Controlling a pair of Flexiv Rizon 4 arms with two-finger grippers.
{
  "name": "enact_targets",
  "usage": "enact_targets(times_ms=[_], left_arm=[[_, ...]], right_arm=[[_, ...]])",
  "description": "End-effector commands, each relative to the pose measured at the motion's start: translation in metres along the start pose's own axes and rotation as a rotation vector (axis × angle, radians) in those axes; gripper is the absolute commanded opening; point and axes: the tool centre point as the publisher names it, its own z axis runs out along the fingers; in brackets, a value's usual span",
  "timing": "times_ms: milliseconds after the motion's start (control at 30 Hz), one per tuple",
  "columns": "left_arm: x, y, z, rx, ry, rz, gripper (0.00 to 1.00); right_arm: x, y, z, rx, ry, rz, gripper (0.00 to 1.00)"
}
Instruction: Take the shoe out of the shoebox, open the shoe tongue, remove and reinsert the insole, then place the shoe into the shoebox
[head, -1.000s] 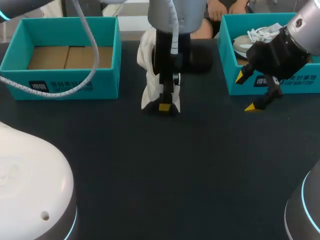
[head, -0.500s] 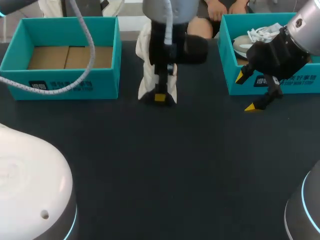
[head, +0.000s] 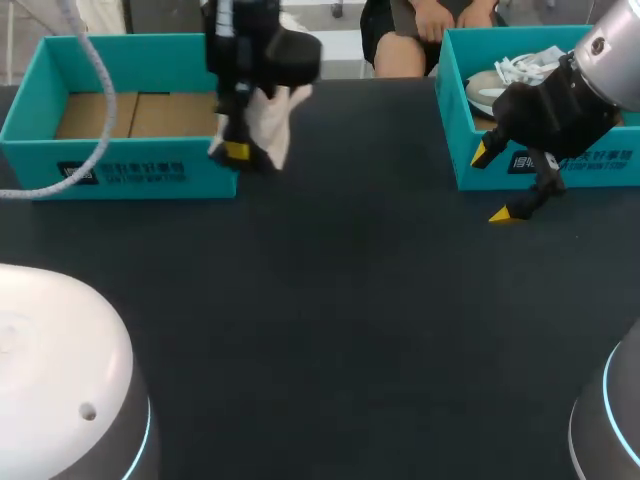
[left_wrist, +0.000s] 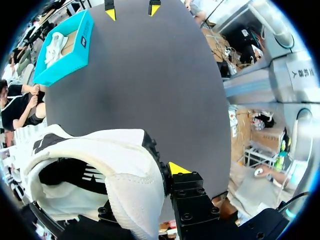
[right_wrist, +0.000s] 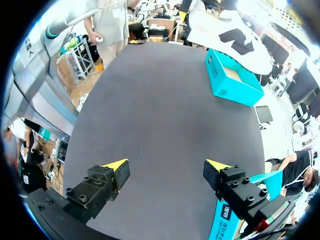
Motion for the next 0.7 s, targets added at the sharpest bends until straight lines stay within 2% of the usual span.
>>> enact_targets(times_ms=[33,267,700], left_arm=[[-0.012,0.057,0.002,0.058,0.024,0.07,0.0],[-0.035,0.12,0.01,0.049,0.029,0.063,0.0],[-0.072,0.25,0.019,0.111,0.051,0.016,0.0]], right_arm=[[-0.001,0.0,0.001,0.003,0.001,0.001,1.0],[-0.001,0.0,0.001,0.003,0.001,0.001,1.0],[-0.001,0.0,0.001,0.003,0.001,0.001,1.0]])
